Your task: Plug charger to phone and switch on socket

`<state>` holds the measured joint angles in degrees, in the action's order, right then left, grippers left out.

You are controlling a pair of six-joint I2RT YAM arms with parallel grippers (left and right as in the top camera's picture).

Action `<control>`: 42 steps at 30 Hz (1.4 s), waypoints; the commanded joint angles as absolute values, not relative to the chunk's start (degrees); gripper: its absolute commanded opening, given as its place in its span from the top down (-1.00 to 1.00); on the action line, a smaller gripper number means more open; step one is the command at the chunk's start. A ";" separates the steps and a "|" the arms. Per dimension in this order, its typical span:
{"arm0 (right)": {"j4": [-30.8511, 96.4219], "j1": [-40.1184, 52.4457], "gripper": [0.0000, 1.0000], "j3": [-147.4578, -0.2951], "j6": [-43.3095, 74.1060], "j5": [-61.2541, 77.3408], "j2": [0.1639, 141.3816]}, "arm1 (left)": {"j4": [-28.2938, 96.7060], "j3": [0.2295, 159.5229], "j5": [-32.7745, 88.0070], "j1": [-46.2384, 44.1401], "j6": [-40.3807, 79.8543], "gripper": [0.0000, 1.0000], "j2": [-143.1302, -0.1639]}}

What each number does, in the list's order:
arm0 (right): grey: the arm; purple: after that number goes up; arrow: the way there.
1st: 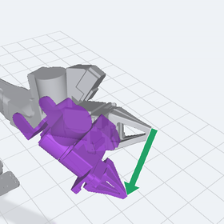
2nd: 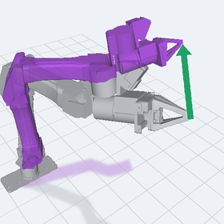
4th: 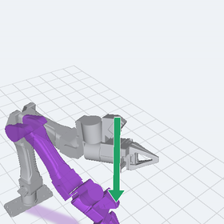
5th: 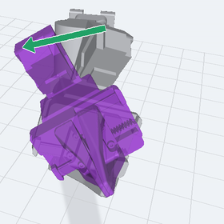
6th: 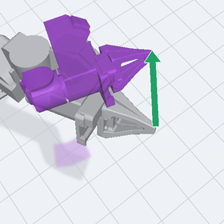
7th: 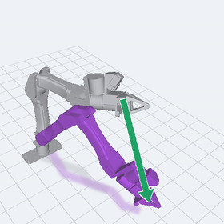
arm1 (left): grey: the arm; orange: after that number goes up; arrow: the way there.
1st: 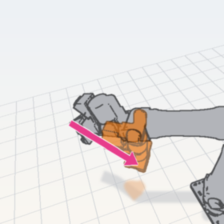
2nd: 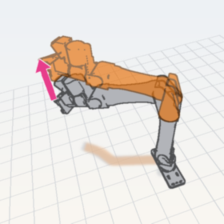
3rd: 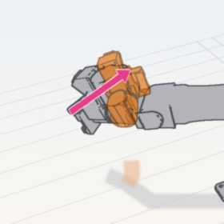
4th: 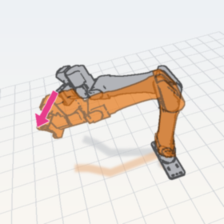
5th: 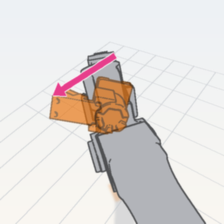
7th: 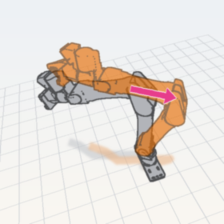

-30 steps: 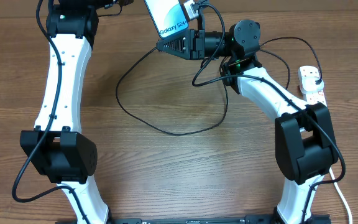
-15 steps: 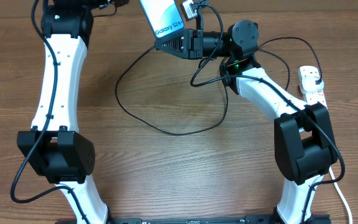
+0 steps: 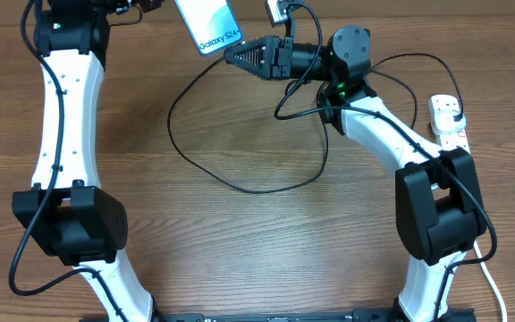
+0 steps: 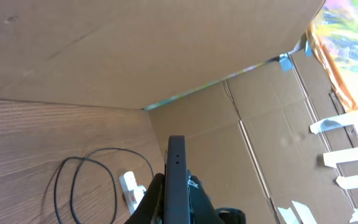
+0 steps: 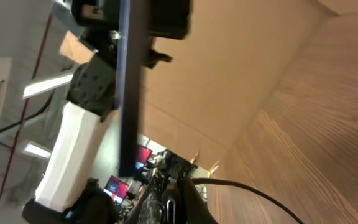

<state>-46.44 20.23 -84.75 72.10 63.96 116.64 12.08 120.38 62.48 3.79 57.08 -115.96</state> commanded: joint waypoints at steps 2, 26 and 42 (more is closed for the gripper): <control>-42.09 19.88 0.92 -85.89 67.20 63.79 116.81 | 11.73 120.90 64.53 5.41 57.91 0.91 -115.98; 29.45 18.90 0.92 -85.89 52.14 20.91 116.81 | 11.75 120.90 66.30 7.20 57.82 0.92 -115.98; 58.54 18.96 0.92 -84.77 53.98 -1.65 116.81 | 11.77 120.90 66.74 7.09 57.41 0.92 -115.98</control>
<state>56.93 19.11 -85.38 53.78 3.44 116.73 12.19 120.38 65.39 7.01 57.08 -115.98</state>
